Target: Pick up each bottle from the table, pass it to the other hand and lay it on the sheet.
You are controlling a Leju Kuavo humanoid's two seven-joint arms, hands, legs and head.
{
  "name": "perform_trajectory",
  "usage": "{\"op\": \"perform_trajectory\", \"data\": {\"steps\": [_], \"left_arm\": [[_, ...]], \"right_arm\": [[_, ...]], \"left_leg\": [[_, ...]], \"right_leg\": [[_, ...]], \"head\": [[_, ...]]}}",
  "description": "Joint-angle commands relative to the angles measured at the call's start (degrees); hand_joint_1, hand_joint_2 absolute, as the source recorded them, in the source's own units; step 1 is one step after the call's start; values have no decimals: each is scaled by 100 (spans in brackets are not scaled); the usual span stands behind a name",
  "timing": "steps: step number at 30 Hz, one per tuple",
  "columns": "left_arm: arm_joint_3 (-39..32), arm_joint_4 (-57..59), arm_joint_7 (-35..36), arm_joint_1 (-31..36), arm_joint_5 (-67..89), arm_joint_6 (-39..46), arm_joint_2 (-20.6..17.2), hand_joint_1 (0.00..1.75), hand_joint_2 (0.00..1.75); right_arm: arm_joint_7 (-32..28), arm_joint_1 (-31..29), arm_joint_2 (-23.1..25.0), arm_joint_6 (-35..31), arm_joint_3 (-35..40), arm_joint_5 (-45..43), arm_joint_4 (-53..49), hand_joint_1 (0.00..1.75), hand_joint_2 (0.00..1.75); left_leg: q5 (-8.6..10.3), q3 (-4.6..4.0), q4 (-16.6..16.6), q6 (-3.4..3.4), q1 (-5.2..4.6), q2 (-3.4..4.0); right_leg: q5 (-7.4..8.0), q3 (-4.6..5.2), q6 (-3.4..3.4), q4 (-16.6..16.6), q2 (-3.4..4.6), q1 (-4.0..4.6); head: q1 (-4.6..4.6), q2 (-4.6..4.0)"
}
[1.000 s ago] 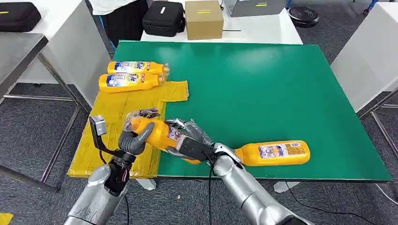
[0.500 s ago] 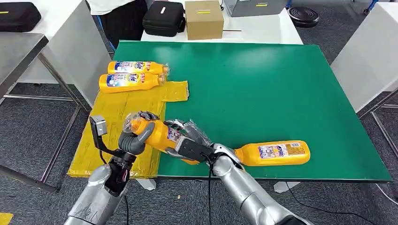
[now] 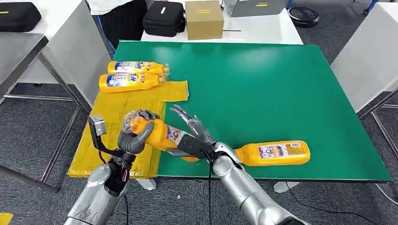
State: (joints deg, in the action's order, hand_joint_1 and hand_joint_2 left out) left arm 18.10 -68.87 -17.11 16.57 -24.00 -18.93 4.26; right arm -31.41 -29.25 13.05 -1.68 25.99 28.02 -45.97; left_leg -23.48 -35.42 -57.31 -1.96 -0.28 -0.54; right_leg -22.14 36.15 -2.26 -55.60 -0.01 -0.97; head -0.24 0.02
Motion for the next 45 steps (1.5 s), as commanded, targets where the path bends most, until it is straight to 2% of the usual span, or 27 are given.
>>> {"op": "perform_trajectory", "data": {"steps": [1,3,4,19,26,28,31,33,36,41,45], "left_arm": [[131,27,70,34,66,40,-79,175,175],[131,27,70,34,66,40,-79,175,175],[131,27,70,34,66,40,-79,175,175],[85,-3,104,28,120,137,-71,175,175],[-292,462,-277,398,1044,1475,29,175,175],[-450,464,-498,443,1439,2026,59,175,175],[-571,303,-868,511,2514,3184,57,175,175],[-579,47,-951,505,3972,4356,76,175,175],[-525,-223,-887,487,5121,5005,46,175,175],[-348,-477,-573,568,6623,5580,143,175,175],[-189,-774,-506,440,6934,5594,93,175,175]], "right_arm": [[-7,-143,-82,-50,-293,-156,-149,0,0],[-7,-143,-82,-50,-293,-156,-149,0,0],[-7,-143,-82,-50,-293,-156,-149,0,0],[-97,-22,-116,-9,-370,-388,-408,0,0],[-171,269,-262,538,-354,-921,-1242,0,0],[-161,340,-283,521,-370,-960,-1477,0,0],[-63,494,-312,443,-496,-1023,-1874,0,0],[-15,588,-325,414,-649,-1014,-2031,0,0],[-18,583,-356,400,-845,-1020,-2028,0,0],[-59,698,-500,352,-1182,-1065,-2270,0,0],[-166,891,-641,341,-1348,-1231,-2480,0,0]], "left_leg": [[-13,23,-1,10,4,2],[-2,5,2,4,1,1],[-18,29,-6,12,9,5],[-8,19,1,8,4,-1],[-8,16,-4,10,8,-11],[-12,21,-7,12,11,-11],[-10,18,-4,10,9,-5],[-14,23,-7,12,12,-7],[-15,24,-8,12,12,-10],[-15,19,-15,11,12,-27],[-7,16,-4,8,5,-19]], "right_leg": [[-13,-24,8,-1,-2,5],[-2,-5,4,2,-2,2],[-17,-31,10,-1,-3,10],[-10,-19,7,2,-6,5],[-12,-19,9,-1,-17,9],[-16,-25,11,-3,-17,12],[-12,-20,9,-1,-11,9],[-16,-26,10,-3,-15,13],[-18,-29,9,-1,-16,13],[-22,-29,8,-7,-31,12],[-12,-22,6,2,-21,6]], "head": [[-4,0],[-2,0],[0,0],[-2,0],[-4,0],[-4,0],[-2,0],[-2,0],[-2,0],[-2,0],[-2,0]]}}
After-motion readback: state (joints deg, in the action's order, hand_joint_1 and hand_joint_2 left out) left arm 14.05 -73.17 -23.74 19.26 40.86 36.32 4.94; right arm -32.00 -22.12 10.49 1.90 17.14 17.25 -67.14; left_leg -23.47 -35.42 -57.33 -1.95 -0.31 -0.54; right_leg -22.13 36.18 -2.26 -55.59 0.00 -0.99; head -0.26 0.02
